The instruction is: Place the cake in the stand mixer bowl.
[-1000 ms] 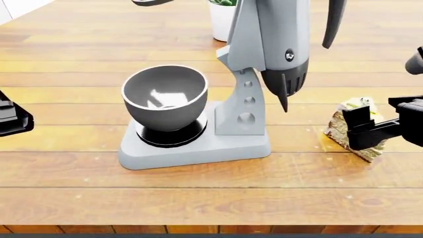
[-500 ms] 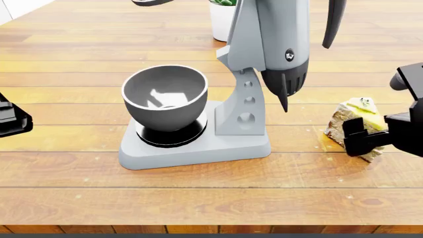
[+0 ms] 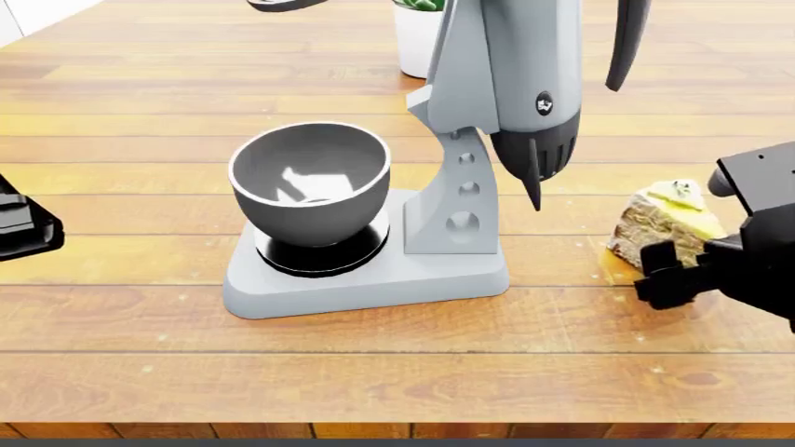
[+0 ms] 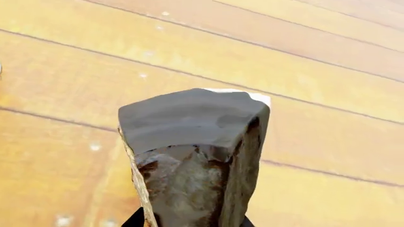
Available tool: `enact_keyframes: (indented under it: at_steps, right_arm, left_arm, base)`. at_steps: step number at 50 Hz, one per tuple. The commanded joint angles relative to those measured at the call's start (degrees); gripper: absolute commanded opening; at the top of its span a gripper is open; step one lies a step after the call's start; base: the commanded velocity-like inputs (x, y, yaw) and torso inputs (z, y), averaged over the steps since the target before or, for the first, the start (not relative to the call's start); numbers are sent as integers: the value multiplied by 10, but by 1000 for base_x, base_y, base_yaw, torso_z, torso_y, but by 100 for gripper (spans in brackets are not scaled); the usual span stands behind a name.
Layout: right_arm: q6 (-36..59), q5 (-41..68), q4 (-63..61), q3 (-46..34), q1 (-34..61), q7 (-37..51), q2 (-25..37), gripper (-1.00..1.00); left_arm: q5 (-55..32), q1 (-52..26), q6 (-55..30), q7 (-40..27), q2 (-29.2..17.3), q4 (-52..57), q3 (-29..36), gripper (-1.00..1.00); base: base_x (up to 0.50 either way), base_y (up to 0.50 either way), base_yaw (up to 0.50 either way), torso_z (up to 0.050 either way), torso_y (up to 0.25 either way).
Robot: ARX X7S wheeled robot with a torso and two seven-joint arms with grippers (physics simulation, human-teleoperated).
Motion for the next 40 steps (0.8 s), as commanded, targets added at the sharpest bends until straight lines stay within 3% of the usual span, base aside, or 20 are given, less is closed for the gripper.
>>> enact_keyframes:
  at_steps: [1,14,19,28,40]
  right_arm:
    - [-21,-14,-42,8,1,-2,13,-100]
    - [39,77,-168,46,55,60,75,-100]
    - [39,138,-255,66,50,82,140,-100]
    - [-80,205,-424,96,9,90,288,-100]
    - [-40,415,-525,199,103,158,289,-100]
  left_arm:
    - [-2,0,0,-2,-2,-1,0,100]
    - [-4,0,-1,-4,-3,-1,-1,100]
    - [-4,2,3,-4,-3,-3,0,100]
    - [-4,5,6,-6,-2,-4,1,100]
    - [-8,9,7,-6,-2,-1,-2,100]
  base:
    - [0,0,0,0,0]
    - [0,0,0,0,0]
    - [0,0,0,0,0]
    - [0,0,0,0,0]
    - [0,0,0,0,0]
